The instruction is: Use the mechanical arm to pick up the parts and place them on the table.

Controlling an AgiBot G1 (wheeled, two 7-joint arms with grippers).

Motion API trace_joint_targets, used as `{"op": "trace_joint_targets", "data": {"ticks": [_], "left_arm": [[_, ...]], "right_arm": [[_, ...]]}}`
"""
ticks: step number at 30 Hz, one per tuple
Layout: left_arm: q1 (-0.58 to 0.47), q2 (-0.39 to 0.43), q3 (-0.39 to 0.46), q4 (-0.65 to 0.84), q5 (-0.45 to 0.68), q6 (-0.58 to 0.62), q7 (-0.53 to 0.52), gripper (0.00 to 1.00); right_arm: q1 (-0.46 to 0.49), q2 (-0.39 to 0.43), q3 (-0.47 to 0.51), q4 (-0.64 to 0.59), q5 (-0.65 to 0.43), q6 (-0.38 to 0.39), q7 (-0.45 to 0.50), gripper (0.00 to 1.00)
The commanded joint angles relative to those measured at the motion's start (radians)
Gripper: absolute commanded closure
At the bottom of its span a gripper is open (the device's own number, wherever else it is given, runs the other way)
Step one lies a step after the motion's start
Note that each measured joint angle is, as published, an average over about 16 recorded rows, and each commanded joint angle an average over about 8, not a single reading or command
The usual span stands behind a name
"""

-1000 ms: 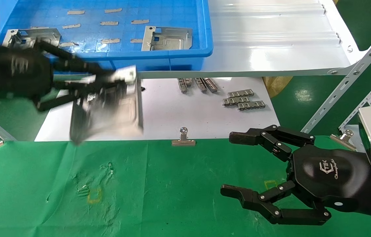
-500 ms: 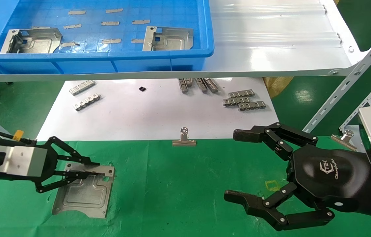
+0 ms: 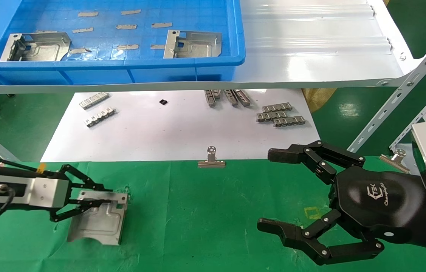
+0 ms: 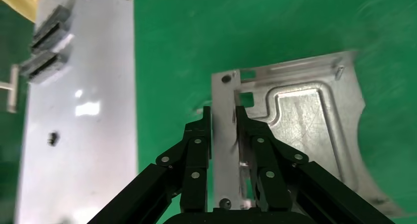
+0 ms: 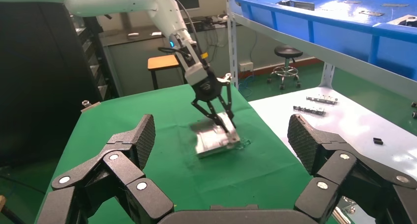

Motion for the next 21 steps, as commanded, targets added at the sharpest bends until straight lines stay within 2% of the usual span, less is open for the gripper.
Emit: {"op": "trace_joint_targets", "data": {"ticks": [1,6,14,21], "left_arm": [[0.007,0.012,-0.002,0.021,0.000,-0.023,0.025,0.00],[-0.009,0.031,0.003,0.079,-0.001,0.023,-0.002,0.00],[-0.029,0.029,-0.018,0.168,-0.084,0.088,-0.206,0.00],[0.004,0.020,-0.042,0.207,-0.147,0.091,-0.286,0.00]], "right_arm": [[0.000,0.000,0.000,0.000,0.000,0.000,0.000,0.00],[0.000,0.000,0.000,0.000,0.000,0.000,0.000,0.00],[0.000,0.000,0.000,0.000,0.000,0.000,0.000,0.00],[0.000,0.000,0.000,0.000,0.000,0.000,0.000,0.00]]}}
